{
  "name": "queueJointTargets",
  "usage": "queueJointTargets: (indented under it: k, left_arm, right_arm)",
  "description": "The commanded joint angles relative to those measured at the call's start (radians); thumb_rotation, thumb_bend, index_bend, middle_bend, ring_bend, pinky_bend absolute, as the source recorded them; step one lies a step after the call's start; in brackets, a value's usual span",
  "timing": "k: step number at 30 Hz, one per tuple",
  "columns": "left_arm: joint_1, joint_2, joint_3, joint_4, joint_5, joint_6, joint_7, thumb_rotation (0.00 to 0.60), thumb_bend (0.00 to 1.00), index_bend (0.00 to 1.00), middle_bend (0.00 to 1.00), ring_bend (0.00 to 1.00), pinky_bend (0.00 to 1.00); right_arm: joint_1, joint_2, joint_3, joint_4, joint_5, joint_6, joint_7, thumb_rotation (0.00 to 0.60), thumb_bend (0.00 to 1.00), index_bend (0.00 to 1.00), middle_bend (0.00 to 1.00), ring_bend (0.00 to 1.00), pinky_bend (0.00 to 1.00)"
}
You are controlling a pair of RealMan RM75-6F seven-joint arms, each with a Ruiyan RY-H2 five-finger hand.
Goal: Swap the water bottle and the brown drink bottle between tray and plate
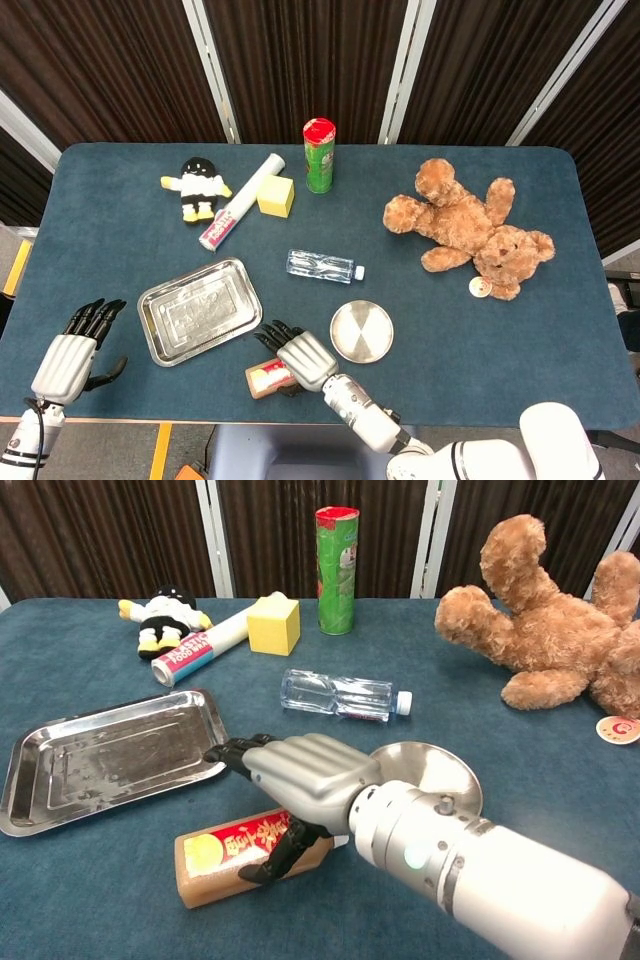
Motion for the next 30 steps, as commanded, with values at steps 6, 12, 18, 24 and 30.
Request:
queueJointTargets:
  k: [6, 12, 18, 24, 30]
  left_arm:
    - [0.002, 0.01, -0.01, -0.006, -0.011, -0.013, -0.009, 0.6, 0.36, 0.0, 0.08, 0.02, 0.1]
    - [-0.002, 0.003, -0.03, 0.007, -0.043, -0.035, -0.004, 0.6, 0.36, 0.0, 0.08, 0.02, 0.1]
    - [-0.01, -0.004, -0.045, 0.021, -0.077, -0.068, 0.0, 0.6, 0.36, 0.0, 0.08, 0.02, 0.1]
    - [-0.018, -0.012, -0.057, 0.034, -0.106, -0.098, 0.003, 0.6, 0.36, 0.0, 0.08, 0.02, 0.1]
    - [-0.022, -0.011, -0.064, 0.041, -0.118, -0.113, -0.005, 0.6, 0.36, 0.0, 0.07, 0.02, 0.1]
  right_arm:
    - [0.033, 0.144, 0.124, -0.052, 0.145, 0.047, 0.032, 0.6, 0.32, 0.0, 0.11, 0.04, 0.27]
    - [0.165, 0.036, 0.241, 0.197, 0.261, 0.068, -0.026, 0.6, 0.32, 0.0, 0.11, 0.03, 0.21]
    - [0.322, -0.088, 0.296, 0.484, 0.377, -0.006, -0.081, 0.6, 0.32, 0.0, 0.1, 0.0, 0.1]
    - [0.419, -0.185, 0.321, 0.714, 0.44, -0.082, -0.066, 0.6, 0.32, 0.0, 0.1, 0.0, 0.08]
    - [0.434, -0.221, 0.313, 0.828, 0.44, -0.125, -0.008, 0.6, 0.32, 0.0, 0.1, 0.0, 0.08]
